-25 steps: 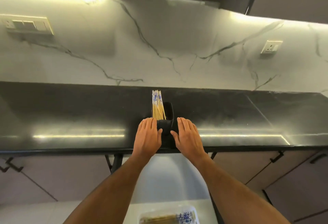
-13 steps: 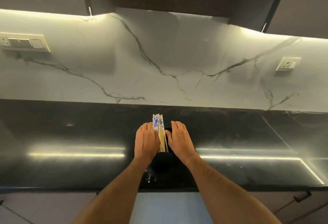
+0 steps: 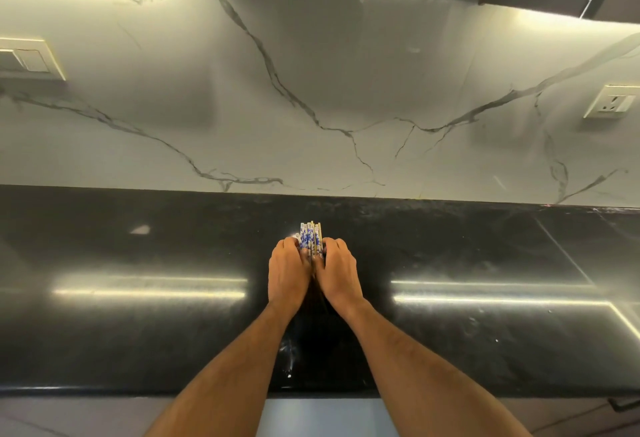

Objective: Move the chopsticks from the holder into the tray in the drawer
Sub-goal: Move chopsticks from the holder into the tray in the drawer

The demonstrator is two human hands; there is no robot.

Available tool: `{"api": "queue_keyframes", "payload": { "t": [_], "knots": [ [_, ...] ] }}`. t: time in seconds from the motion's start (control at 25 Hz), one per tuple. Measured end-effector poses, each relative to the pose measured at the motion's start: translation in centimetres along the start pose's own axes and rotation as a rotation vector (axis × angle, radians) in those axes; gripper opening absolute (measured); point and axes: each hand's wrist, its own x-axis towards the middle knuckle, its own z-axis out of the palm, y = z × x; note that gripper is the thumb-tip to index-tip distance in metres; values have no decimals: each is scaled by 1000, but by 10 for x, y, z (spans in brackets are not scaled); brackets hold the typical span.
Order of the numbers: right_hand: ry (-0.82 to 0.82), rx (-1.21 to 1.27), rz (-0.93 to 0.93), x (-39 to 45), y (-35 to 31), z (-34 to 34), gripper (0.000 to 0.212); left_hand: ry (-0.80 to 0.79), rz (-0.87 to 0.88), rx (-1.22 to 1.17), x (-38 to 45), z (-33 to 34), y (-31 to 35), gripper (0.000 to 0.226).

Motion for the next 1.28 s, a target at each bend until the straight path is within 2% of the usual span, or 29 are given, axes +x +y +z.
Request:
{"api": "queue_keyframes", "payload": {
  "t": [0.24,0.56,0.68,0.92,1.08,1.28],
  "knots": [
    [37,27,40,3,0,5,12,-4,5,-9,-1,0,0,3],
    [-37,156,92,9,-2,9,16,23,76,4,-4,-4,-2,11],
    [-62,215,104,8,-1,9,19,17,32,-26,-7,-4,0,10],
    [-80,264,3,3,2,3,17,57,60,-110,-12,-8,14,10],
    [-127,340,-78,-2,3,-6,32,86,36,-140,-10,-12,20,10],
    [0,459,-69,-1,-8,-16,32,108,116,-251,-8,-16,35,10]
  ]
}}
